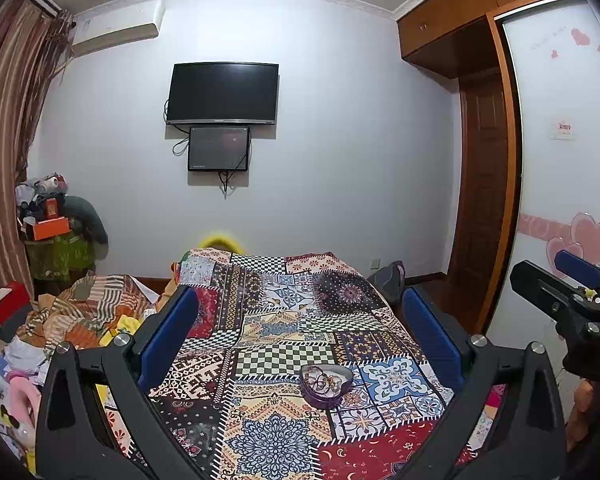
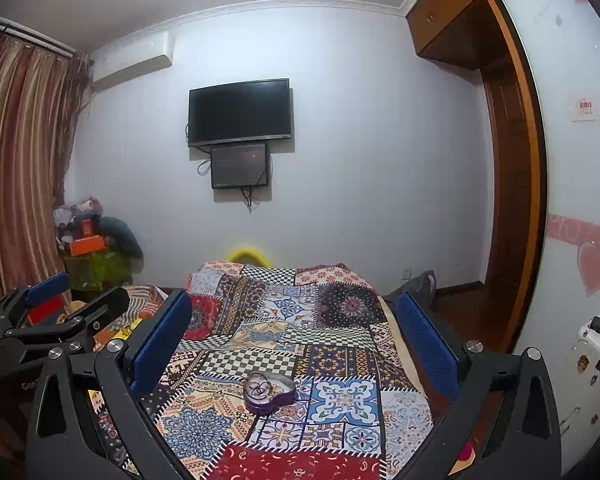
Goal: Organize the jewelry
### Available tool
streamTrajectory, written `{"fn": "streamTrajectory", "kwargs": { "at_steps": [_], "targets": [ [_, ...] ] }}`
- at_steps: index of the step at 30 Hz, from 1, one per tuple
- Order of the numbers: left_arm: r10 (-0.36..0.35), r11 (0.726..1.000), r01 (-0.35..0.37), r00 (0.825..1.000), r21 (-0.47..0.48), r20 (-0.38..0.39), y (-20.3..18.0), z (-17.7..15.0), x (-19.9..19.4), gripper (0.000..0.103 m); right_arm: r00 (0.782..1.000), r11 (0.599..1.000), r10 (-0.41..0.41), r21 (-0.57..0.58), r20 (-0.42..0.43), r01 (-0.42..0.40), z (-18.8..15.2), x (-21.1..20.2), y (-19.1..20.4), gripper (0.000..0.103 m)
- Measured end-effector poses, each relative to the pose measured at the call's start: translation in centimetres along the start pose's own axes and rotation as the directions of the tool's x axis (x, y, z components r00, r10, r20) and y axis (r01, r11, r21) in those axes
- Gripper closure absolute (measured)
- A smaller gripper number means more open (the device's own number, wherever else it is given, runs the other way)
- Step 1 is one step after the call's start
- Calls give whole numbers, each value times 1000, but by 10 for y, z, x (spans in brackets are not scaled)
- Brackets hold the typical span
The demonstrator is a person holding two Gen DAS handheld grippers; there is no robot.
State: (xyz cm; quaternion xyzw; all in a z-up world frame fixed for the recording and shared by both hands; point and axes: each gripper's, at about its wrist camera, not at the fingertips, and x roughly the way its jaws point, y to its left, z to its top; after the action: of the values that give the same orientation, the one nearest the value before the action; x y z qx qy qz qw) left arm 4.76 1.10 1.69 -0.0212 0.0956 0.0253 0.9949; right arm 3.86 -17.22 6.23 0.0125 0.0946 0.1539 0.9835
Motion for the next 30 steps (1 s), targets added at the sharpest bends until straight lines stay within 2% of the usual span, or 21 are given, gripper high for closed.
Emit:
{"fn": "streamTrajectory", "kwargs": {
  "at_steps": [30],
  "targets": [
    [-35, 999, 35, 999, 7, -7, -3, -3, 0, 0, 1000, 1000, -6, 1, -2, 6, -2, 1, 0, 1]
  ]
}}
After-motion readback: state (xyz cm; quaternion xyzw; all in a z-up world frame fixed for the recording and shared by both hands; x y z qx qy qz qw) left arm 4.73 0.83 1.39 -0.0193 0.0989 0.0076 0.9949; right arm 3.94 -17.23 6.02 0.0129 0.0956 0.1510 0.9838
